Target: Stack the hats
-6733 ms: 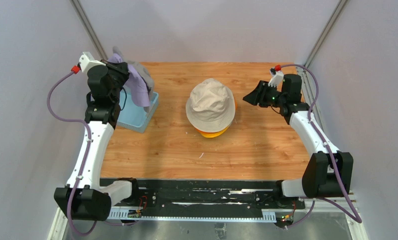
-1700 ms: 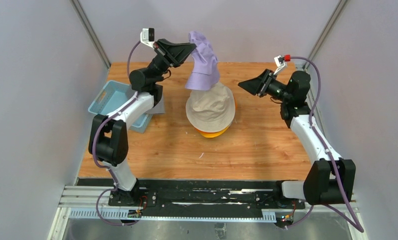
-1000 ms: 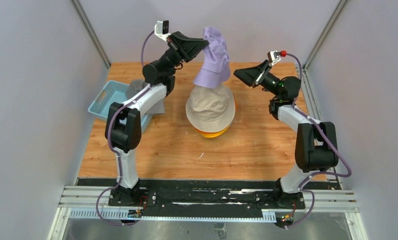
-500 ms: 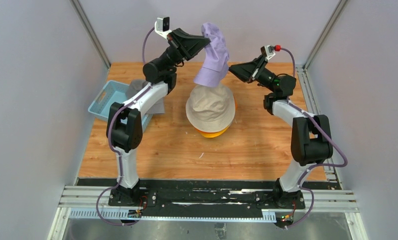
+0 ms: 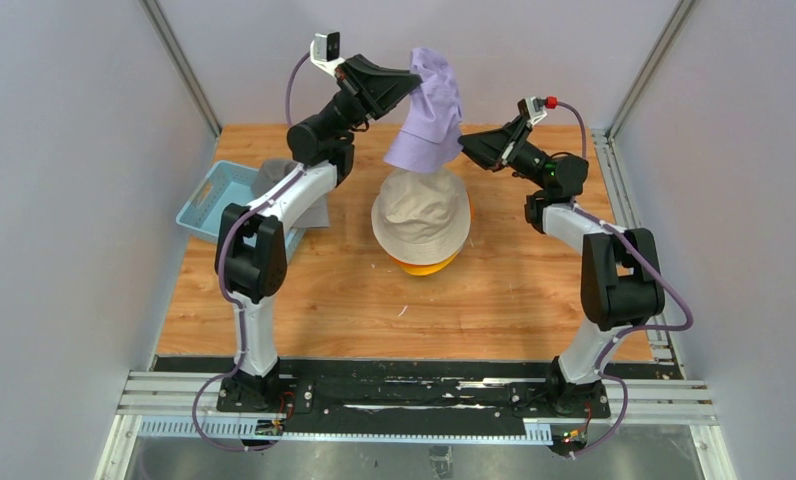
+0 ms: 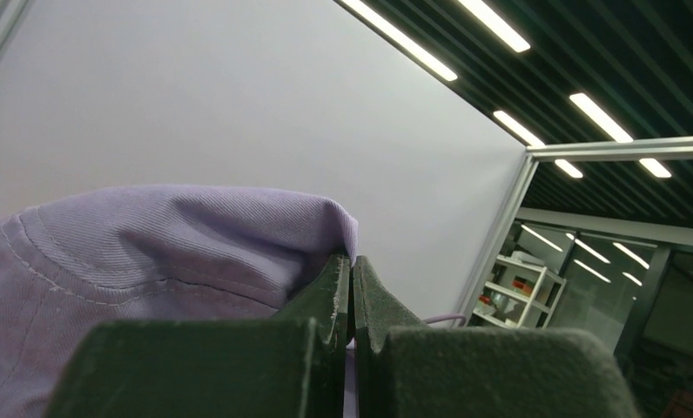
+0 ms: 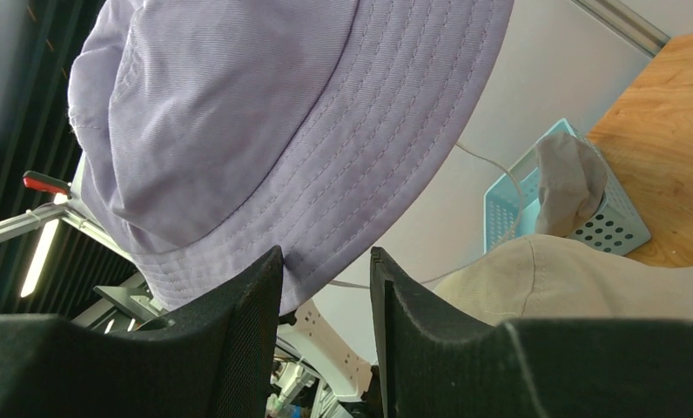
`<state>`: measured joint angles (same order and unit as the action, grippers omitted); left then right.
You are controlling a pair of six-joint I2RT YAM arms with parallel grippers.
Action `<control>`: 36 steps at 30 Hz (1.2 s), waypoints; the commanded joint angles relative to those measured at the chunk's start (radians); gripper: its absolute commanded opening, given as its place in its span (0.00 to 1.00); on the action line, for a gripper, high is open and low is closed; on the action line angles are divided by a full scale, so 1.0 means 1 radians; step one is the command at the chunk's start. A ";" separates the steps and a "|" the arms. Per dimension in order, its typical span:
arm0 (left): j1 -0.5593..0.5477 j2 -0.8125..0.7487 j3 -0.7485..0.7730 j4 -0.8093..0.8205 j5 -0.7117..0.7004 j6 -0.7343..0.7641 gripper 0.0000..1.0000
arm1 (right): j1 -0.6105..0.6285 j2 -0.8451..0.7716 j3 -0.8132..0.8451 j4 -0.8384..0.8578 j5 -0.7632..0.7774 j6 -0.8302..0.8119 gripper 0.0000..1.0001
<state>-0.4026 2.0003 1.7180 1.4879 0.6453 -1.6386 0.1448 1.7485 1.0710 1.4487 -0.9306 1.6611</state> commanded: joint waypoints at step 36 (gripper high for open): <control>0.139 -0.208 -0.337 -0.075 0.062 0.152 0.00 | 0.032 -0.185 0.030 -0.447 -0.056 -0.369 0.00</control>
<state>-0.2855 1.8843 1.4105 1.4708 0.6765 -1.5803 0.1776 1.6176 1.0679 1.1893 -0.9447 1.4624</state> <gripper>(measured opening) 0.017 0.020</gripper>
